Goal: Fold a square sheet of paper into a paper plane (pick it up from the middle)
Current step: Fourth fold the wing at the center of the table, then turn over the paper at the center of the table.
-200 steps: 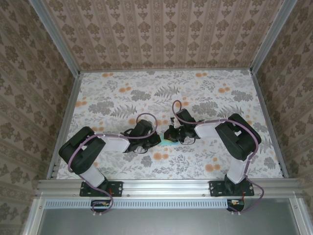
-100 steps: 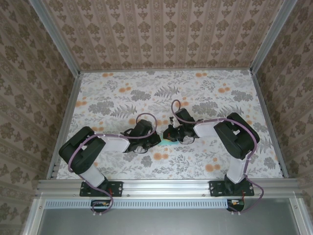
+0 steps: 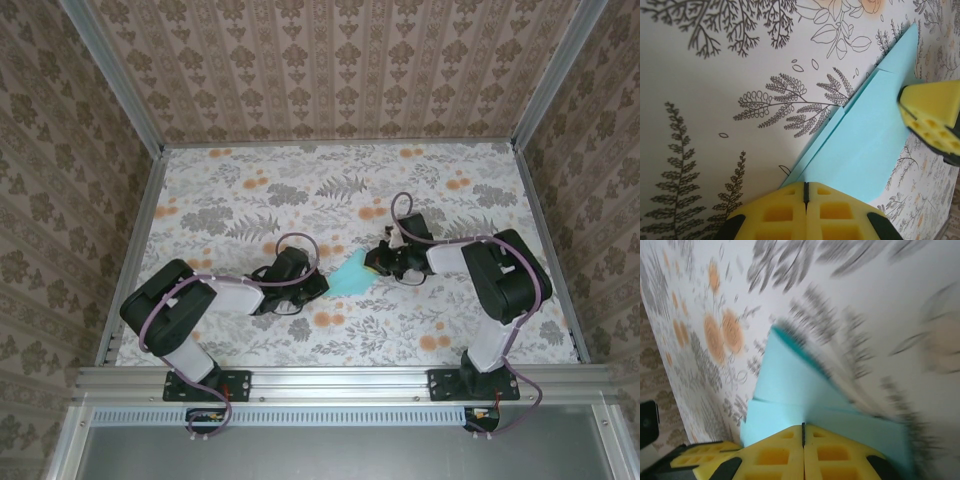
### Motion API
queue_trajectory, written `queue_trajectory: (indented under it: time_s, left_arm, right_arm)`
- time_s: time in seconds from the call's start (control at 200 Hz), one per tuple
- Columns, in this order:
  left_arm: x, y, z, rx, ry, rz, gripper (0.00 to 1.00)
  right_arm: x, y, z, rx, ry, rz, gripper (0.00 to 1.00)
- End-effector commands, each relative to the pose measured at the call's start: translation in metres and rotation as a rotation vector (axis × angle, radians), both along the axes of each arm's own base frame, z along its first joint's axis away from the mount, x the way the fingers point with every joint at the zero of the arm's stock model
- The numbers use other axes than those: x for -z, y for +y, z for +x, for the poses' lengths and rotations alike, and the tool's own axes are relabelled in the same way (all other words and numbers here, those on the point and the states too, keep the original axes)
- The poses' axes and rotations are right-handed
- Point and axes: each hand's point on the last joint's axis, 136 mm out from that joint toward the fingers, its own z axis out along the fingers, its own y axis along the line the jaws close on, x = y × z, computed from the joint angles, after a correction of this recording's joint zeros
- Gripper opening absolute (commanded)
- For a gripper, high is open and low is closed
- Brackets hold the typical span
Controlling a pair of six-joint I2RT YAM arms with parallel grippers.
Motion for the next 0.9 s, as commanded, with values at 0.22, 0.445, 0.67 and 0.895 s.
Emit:
queue_trajectory:
  time_s: [0.22,0.445,0.67,0.895]
  left_arm:
    - [0.059,0.054,-0.039,-0.019,0.186,0.252,0.00]
    - [0.022,0.022,-0.014,0.063,0.074,0.178,0.06]
    - [-0.037,0.005,0.019,0.117,-0.072,0.149,0.45]
    - [-0.068,0.045,0.039,0.065,-0.218,0.288,0.73]
  right_arm:
    - [0.008,-0.068,0.026,0.174,0.002,-0.234,0.07]
    - [-0.021,-0.070,0.026,0.180,-0.043,-0.216,0.11]
    - [-0.050,-0.063,0.000,0.198,-0.060,-0.138,0.40]
    - [-0.048,-0.029,-0.030,0.197,-0.011,-0.050,0.52]
